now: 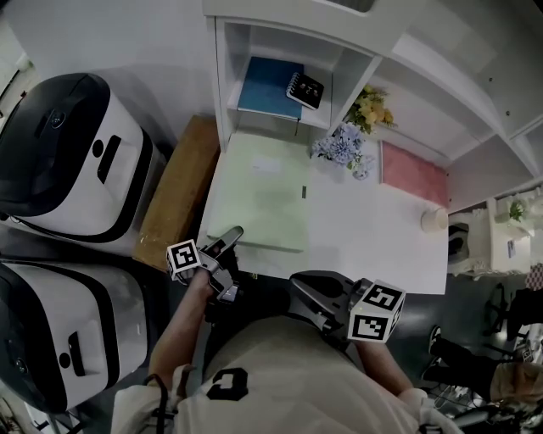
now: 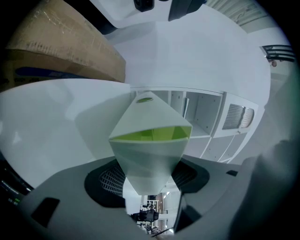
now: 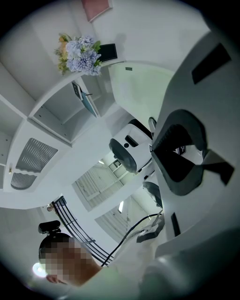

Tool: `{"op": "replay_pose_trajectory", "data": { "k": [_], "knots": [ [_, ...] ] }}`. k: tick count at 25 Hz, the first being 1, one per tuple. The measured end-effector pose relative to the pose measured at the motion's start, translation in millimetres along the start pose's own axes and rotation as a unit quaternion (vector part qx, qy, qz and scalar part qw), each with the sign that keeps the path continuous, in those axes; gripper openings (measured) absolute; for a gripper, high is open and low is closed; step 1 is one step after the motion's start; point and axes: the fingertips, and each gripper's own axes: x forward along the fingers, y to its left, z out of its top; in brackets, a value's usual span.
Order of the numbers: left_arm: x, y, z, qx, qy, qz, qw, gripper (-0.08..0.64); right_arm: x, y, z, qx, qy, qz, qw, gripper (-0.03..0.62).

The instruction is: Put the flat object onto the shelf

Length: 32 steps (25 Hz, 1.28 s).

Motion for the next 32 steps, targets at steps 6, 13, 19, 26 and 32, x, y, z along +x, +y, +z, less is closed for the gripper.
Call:
{"op": "replay_pose_trajectory", "data": {
  "k": [6, 13, 19, 26, 32],
  "knots": [
    [9, 2, 5, 0.002, 0.003, 0.007, 1.0000, 0.296, -3, -6, 1, 0.007, -0.002, -0.005, 1.000, 0.021],
    [15, 6, 10, -0.007, -0.003, 0.011, 0.9999, 0.296, -4, -14, 2, 0.016, -0.001, -0.006, 1.000, 0.021],
    [17, 8, 20, -0.008, -0.014, 0.022, 0.9996, 0.299, -5, -19, 3, 0.026, -0.003, -0.003, 1.000, 0.021],
    [17, 13, 26, 0.000, -0.024, 0.035, 0.9991, 0.302, -4, -24, 5, 0.031, -0.006, 0.000, 1.000, 0.021],
    [19, 20, 27, -0.007, -0.026, 0.049, 0.9984, 0.302, -3, -25, 5, 0.032, -0.004, 0.001, 0.999, 0.021]
  ]
}}
